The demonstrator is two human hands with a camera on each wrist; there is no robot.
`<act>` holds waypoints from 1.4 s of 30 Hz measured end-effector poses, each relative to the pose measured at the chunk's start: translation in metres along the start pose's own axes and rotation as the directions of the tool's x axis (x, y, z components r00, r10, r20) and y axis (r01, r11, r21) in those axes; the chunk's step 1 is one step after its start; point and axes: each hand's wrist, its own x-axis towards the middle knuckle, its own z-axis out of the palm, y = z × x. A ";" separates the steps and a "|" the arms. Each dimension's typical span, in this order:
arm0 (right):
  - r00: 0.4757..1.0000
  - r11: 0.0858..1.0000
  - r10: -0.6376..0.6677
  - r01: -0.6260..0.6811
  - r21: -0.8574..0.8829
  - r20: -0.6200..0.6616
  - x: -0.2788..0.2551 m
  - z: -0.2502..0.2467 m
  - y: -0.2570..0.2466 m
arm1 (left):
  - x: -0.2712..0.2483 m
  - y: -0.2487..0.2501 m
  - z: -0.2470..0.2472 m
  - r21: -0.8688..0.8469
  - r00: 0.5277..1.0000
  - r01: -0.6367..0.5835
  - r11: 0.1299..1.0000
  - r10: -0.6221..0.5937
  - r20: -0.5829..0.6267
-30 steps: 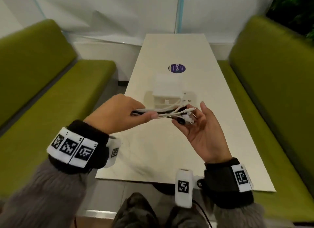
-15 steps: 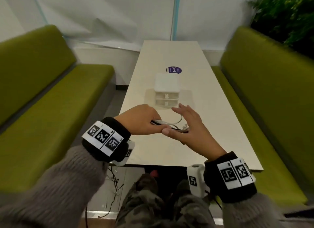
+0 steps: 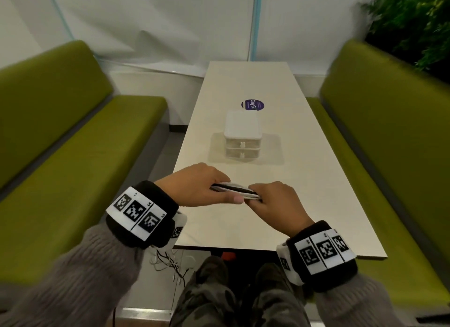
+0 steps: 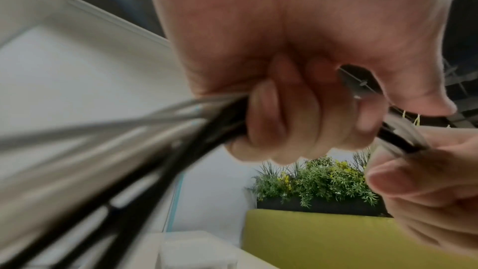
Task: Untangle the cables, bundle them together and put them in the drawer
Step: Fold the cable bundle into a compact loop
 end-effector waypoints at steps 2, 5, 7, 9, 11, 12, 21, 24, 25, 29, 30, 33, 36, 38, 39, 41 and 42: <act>1.000 0.999 0.014 -0.013 -0.053 0.003 0.004 -0.002 0.000 | 0.001 -0.004 0.006 -0.082 0.999 0.032 0.996 -0.031 0.018; 1.000 0.992 0.012 -0.010 -0.126 0.012 0.012 -0.010 -0.006 | 0.007 -0.005 0.012 -0.088 0.998 -0.004 0.996 -0.001 -0.057; 1.000 0.977 -0.014 0.014 -0.213 0.005 0.017 -0.016 -0.010 | 0.013 -0.001 0.022 0.052 0.971 -0.132 0.990 0.140 -0.194; 1.000 0.967 -0.024 0.021 -0.255 -0.012 0.022 -0.022 -0.009 | 0.016 0.007 0.032 -0.002 0.950 -0.170 0.985 0.164 -0.266; 0.999 0.968 -0.017 0.006 -0.251 -0.041 0.023 -0.028 -0.004 | 0.015 0.010 0.039 -0.103 0.967 -0.102 0.989 0.074 -0.244; 0.998 0.974 -0.020 0.007 -0.226 -0.054 0.024 -0.028 -0.001 | 0.015 0.011 0.041 -0.089 0.974 -0.069 0.994 0.048 -0.221; 0.814 0.703 0.437 -0.044 0.710 -0.382 0.009 -0.004 0.035 | 0.022 0.003 0.041 -0.224 0.893 -0.040 0.974 -0.066 -0.445; 0.909 0.284 0.413 -0.180 0.942 0.049 0.003 0.019 0.018 | 0.025 0.003 0.047 -0.245 0.874 -0.052 0.968 -0.074 -0.481; 0.935 0.212 0.319 -0.228 0.950 0.153 0.004 0.027 0.011 | 0.025 0.005 0.051 -0.244 0.877 -0.063 0.968 -0.062 -0.476; 0.959 0.033 0.205 -0.206 0.978 0.195 0.015 0.029 -0.006 | 0.024 0.011 0.074 -0.213 0.898 -0.093 0.973 -0.011 -0.440; 0.956 -0.057 0.223 -0.182 0.982 0.191 0.018 0.025 -0.005 | 0.023 0.012 0.080 -0.179 0.905 -0.093 0.979 0.009 -0.425; 0.936 -0.401 0.304 -0.045 0.915 0.179 0.023 0.015 -0.002 | 0.025 0.016 0.092 -0.068 0.943 -0.054 0.996 0.028 -0.330; 0.917 -0.483 0.345 -0.009 0.875 0.200 0.023 0.015 0.000 | 0.030 0.015 0.094 -0.056 0.968 -0.004 0.998 -0.011 -0.251; 0.905 -0.484 0.363 -0.022 0.875 0.224 0.022 0.015 0.000 | 0.032 0.014 0.096 -0.019 0.973 0.002 1.000 -0.006 -0.230; 0.902 -0.485 0.367 -0.023 0.874 0.227 0.021 0.015 -0.001 | 0.032 0.014 0.096 -0.020 0.977 0.004 1.000 -0.008 -0.214; 0.895 -0.483 0.381 -0.019 0.876 0.230 0.020 0.013 -0.001 | 0.030 0.014 0.094 -0.114 0.983 0.010 0.993 -0.031 -0.179; 0.891 -0.476 0.392 -0.016 0.879 0.228 0.020 0.012 0.000 | 0.030 0.013 0.093 -0.177 0.988 0.028 0.984 -0.054 -0.147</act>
